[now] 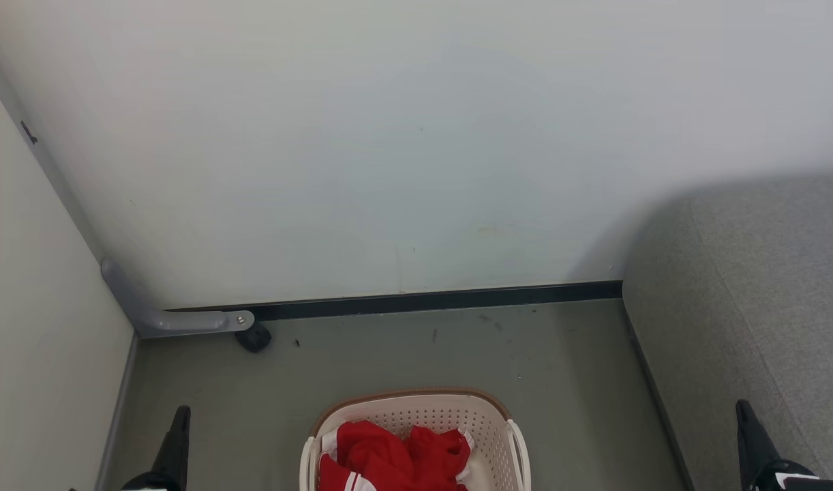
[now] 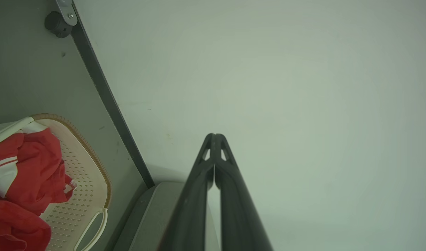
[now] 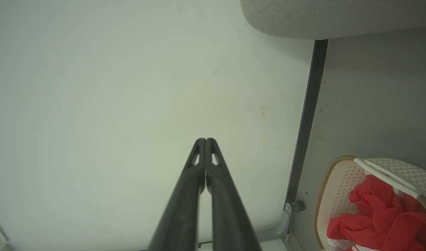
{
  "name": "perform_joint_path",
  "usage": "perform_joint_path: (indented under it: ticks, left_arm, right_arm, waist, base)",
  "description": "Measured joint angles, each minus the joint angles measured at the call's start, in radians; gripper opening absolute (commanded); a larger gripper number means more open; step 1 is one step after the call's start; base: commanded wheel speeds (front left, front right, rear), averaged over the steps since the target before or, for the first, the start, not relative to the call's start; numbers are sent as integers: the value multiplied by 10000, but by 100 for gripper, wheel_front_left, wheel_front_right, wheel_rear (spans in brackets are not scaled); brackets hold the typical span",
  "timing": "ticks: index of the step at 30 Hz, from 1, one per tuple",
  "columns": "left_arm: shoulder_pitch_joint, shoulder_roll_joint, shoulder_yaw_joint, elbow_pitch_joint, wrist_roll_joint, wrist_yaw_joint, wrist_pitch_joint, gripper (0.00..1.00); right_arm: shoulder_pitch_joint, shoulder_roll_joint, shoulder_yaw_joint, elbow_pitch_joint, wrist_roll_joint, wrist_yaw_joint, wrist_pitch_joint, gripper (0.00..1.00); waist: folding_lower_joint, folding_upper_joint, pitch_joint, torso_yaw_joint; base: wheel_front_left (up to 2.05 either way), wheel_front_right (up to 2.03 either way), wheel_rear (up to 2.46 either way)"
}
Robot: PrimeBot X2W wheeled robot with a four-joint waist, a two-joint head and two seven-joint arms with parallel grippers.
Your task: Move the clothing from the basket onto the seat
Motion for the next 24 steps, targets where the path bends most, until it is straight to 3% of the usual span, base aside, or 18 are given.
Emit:
perform_joint_path:
  ticks: [24]
  left_arm:
    - [0, 0, 0, 0, 0, 0, 0, 0]
  right_arm:
    - [0, 0, 0, 0, 0, 0, 0, 0]
  waist:
    - [0, -1, 0, 0]
  base:
    - [0, 0, 0]
